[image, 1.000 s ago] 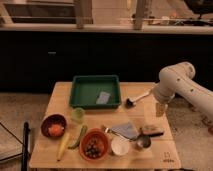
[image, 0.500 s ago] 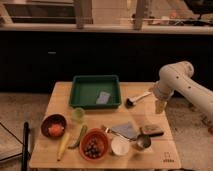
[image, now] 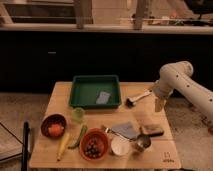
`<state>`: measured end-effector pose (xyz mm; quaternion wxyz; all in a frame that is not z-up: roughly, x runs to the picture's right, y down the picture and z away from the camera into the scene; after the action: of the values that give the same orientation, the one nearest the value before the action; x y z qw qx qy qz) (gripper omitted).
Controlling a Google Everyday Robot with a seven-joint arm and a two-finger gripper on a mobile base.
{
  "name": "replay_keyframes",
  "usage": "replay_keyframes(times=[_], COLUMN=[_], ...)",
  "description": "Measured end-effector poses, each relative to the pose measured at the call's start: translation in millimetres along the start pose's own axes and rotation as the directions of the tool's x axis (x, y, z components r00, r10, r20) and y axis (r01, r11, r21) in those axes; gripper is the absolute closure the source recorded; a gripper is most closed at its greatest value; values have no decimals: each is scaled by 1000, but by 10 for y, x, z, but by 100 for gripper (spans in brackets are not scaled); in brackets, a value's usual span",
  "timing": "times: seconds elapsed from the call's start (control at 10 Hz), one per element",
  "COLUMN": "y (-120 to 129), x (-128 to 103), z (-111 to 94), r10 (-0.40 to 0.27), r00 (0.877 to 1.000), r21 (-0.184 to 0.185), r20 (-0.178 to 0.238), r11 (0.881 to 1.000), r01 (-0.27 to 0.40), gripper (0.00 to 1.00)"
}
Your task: Place brush in tray
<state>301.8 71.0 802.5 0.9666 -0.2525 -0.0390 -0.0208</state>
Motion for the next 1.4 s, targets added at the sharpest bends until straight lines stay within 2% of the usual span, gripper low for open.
replay_keyframes(times=[0.6, 1.4], y=[-159, -356], x=[86, 141], z=[139, 317], r10=[4, 15], r00=[1000, 1000], r21=[9, 8], r20=[18, 19], r11=[1000, 1000], r01=[-4, -15], gripper=[20, 20])
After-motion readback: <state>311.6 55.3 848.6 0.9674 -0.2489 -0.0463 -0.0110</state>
